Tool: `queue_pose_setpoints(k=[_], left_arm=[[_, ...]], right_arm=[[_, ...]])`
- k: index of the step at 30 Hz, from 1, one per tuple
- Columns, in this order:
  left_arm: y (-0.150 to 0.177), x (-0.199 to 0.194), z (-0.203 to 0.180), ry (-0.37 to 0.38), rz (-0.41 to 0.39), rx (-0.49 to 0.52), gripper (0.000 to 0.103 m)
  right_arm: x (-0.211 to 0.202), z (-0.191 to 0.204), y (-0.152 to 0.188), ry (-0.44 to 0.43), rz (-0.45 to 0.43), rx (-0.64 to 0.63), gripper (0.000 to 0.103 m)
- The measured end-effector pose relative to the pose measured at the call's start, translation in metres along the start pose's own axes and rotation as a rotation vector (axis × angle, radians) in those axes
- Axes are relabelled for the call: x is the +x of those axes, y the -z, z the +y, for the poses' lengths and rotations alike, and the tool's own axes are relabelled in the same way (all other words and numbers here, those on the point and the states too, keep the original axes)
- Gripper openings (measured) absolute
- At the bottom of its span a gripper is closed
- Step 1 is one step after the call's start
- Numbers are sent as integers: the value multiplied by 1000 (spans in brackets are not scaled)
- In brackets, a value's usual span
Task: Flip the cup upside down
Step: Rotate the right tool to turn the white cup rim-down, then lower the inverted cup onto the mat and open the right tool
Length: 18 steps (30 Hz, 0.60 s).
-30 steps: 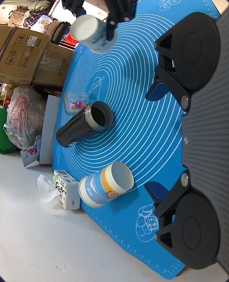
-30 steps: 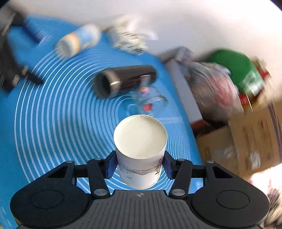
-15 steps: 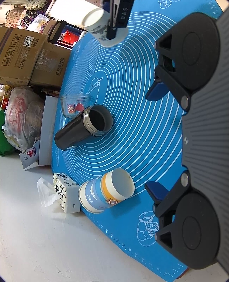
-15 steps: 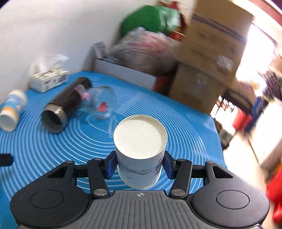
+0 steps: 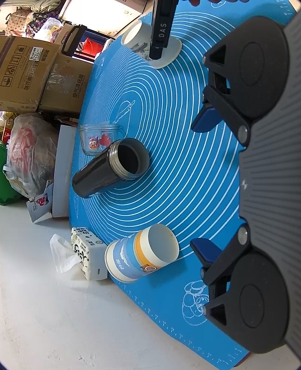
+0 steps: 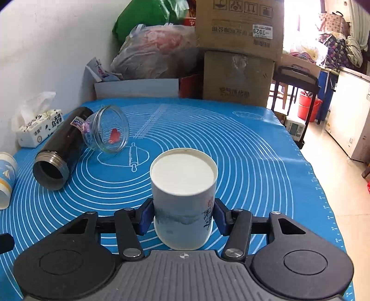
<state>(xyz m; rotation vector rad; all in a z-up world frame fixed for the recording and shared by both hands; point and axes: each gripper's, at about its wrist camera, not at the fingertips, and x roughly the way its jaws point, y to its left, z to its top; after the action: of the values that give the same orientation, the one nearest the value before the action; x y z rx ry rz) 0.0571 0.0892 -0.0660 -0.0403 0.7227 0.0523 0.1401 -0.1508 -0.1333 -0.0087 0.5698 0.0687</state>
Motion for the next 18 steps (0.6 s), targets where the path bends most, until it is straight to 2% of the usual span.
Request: queue_pose_setpoints(k=[8, 15, 18], left_arm=[[-1, 2, -2, 0, 0, -4, 97], [-4, 0, -5, 7, -3, -8, 97], [-6, -7, -9, 18, -20, 0, 97]], right_arm=[[3, 1, 0, 6, -2, -15, 55], [-9, 3, 0, 20, -18, -33, 78], [-24, 1, 3, 24, -30, -28, 84]])
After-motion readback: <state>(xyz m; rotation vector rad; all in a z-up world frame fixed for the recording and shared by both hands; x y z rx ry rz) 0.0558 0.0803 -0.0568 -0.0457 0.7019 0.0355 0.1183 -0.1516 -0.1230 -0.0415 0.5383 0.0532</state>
